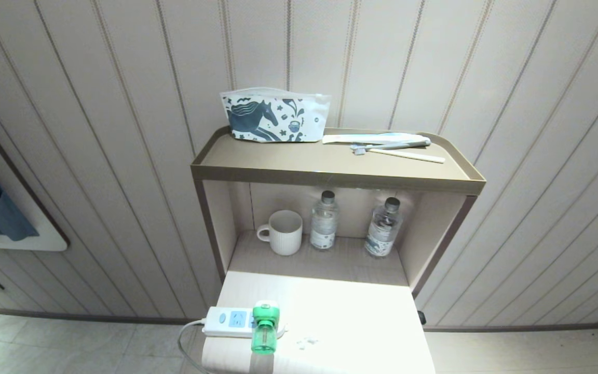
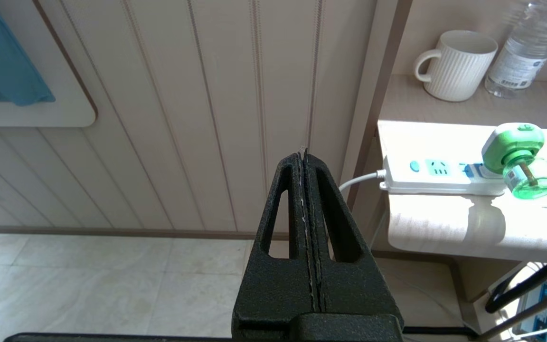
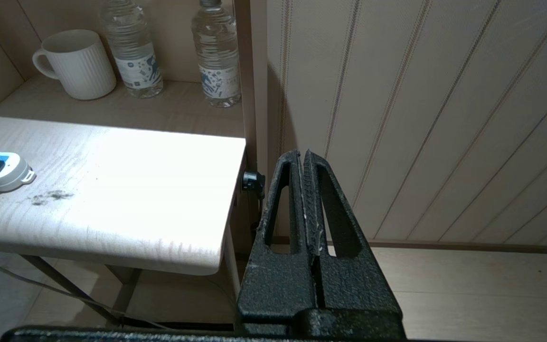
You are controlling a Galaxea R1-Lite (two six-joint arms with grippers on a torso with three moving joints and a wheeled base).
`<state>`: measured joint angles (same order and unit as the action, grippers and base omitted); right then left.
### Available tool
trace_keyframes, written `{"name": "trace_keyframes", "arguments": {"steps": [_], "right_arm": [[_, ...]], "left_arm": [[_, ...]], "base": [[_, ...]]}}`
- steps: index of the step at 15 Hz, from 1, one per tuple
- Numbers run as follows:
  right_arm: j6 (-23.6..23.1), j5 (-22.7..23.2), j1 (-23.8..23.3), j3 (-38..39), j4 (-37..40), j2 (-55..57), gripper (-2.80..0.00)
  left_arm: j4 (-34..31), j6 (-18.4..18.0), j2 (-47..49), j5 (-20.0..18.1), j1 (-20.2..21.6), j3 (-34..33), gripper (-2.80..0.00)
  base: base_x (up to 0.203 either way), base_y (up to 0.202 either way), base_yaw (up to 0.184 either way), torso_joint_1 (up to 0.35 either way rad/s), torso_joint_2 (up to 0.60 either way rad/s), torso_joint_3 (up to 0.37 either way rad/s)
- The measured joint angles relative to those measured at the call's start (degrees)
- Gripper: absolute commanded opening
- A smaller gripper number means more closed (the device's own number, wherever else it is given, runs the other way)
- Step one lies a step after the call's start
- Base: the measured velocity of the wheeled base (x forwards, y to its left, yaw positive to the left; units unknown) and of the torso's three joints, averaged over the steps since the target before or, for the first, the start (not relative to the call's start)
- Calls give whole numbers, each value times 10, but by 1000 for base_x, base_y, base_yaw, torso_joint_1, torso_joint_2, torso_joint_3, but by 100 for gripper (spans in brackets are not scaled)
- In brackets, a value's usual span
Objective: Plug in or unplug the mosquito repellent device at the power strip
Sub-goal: Hold the socket with your right hand and unplug it with your left hand
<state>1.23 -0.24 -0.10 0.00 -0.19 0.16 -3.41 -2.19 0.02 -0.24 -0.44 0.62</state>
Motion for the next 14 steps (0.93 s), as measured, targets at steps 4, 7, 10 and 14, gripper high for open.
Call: {"name": "trace_keyframes", "arguments": {"steps": [4,7,10,14], "right_arm": [[0,0,0,0,0,0,-280],[-1,1,0,0,0,0,-280],[0,2,0,0,0,0,-280],[0,3,0,0,0,0,-280]], "left_arm": [[0,0,0,0,0,0,-280],[0,0,0,0,0,0,-280],[0,0,0,0,0,0,-280],[0,0,0,0,0,0,-280]], "base": [[0,0,0,0,0,0],[0,0,0,0,0,0],[0,0,0,0,0,0],[0,0,0,0,0,0]]}}
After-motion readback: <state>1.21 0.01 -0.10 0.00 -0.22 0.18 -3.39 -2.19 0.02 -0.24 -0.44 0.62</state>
